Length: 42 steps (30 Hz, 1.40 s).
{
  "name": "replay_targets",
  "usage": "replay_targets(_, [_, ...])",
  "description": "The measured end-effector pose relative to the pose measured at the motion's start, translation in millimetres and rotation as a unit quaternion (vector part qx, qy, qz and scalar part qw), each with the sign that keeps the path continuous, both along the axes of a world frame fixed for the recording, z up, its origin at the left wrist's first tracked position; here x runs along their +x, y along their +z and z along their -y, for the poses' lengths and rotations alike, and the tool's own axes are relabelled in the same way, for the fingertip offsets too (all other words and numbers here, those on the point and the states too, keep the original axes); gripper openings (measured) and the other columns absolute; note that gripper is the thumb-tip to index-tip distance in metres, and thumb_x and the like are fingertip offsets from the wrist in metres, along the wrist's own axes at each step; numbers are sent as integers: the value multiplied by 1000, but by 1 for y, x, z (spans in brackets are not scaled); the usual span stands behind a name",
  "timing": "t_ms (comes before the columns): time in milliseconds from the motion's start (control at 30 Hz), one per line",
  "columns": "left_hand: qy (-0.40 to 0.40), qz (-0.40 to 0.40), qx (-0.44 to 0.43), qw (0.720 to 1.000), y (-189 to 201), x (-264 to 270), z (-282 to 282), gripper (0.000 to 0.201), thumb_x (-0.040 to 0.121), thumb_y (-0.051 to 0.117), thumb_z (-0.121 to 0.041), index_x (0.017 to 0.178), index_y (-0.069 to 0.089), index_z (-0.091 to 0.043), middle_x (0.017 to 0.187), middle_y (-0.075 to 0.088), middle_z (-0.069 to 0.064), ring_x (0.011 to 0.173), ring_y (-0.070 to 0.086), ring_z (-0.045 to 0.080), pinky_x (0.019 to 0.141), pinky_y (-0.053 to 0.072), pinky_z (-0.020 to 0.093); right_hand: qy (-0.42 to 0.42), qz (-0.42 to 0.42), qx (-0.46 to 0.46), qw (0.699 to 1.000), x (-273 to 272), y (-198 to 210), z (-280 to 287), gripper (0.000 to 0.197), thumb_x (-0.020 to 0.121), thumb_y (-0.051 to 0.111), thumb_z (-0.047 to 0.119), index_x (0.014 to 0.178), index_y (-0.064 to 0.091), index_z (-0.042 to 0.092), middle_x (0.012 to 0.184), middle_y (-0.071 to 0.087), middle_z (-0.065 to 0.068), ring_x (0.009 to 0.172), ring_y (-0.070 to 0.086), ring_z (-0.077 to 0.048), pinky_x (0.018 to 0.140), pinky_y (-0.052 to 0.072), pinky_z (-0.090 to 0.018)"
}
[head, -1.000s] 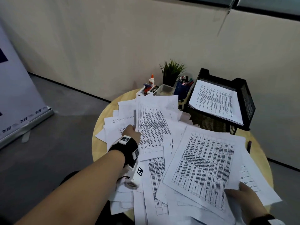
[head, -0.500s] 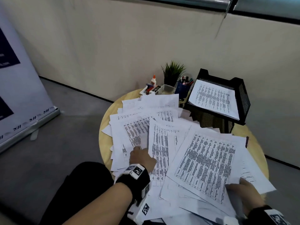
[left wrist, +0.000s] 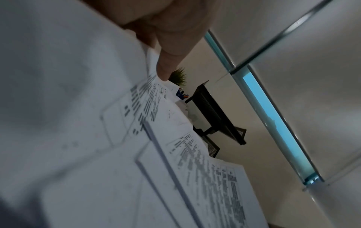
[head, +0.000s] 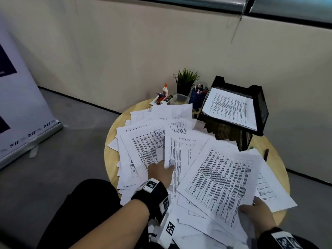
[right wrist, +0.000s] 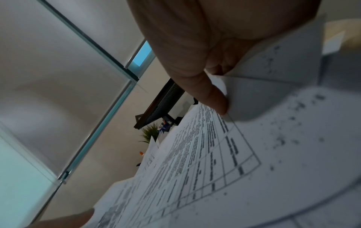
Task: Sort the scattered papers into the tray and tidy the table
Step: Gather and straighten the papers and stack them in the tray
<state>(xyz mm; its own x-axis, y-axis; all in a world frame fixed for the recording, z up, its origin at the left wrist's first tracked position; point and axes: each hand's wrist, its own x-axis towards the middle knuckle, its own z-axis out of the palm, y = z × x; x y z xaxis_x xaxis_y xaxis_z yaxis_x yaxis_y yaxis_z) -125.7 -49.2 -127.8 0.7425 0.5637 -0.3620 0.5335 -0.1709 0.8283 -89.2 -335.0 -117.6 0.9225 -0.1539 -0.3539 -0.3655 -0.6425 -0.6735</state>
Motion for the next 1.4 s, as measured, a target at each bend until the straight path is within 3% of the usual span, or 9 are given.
replay_targets(167, [-1,1,1,1000,18,0,3,45,79,66,-34,113,58,-6,108,63,13,96,63,30,84,54,36,10,-4,30,999,-5,7,-8,22,77,60,-10,98,60,-7,89,66,-22,81,61,-35,72,47,-38])
replay_targets(333, [-19,-16,-5,1000,10,3,1,54,59,57,-42,102,64,-11,107,64,13,94,64,28,86,55,37,19,-22,138,990,-5,19,-18,14,82,60,-6,95,62,-5,52,55,-17,35,40,-21,37,32,-24])
replay_targets(467, [-40,26,-56,997,14,1,8,42,76,67,-17,114,56,-6,106,63,8,94,61,25,78,52,28,46,-33,189,980,2,22,-33,19,83,60,-7,102,61,-1,80,65,-28,64,56,-29,61,53,-50])
replay_targets(567, [-2,61,-95,994,6,-5,8,46,72,71,-13,112,49,-6,104,62,8,92,59,23,74,49,28,66,-69,226,969,0,24,-42,21,77,62,-10,98,64,-10,84,68,-21,74,64,-32,68,54,-36])
replay_targets(667, [27,57,-167,984,2,-13,-2,55,53,79,-22,100,64,0,102,69,17,92,66,30,87,53,45,70,-97,263,957,-5,18,-42,46,55,65,0,100,63,-10,94,69,-30,84,67,-41,81,54,-52])
replay_targets(800, [-53,-45,-274,959,4,-22,-23,52,64,85,-32,104,68,-3,114,66,14,106,60,33,105,37,44,101,-123,308,938,-13,13,-38,45,54,61,-1,99,63,-6,93,70,-27,78,69,-37,69,57,-42])
replay_targets(967, [-75,-24,-225,971,0,-22,-37,49,78,73,-3,123,55,6,121,61,18,109,55,27,105,35,38,113,-54,182,975,-11,15,-37,16,74,70,12,72,57,3,58,57,-7,45,50,-17,46,40,-19])
replay_targets(1067, [-43,27,-228,972,3,-27,-53,45,81,65,5,125,53,6,120,61,16,112,54,29,105,33,38,93,39,-6,995,6,8,-25,11,79,69,21,83,61,14,78,62,-2,75,59,-18,66,44,-23])
replay_targets(1400, [76,76,-173,979,-10,-34,-91,45,72,78,-7,111,61,9,113,65,22,107,60,37,104,40,50,44,-38,-258,964,36,3,-1,101,61,79,51,137,28,7,131,47,-16,122,46,-32,99,43,-38])
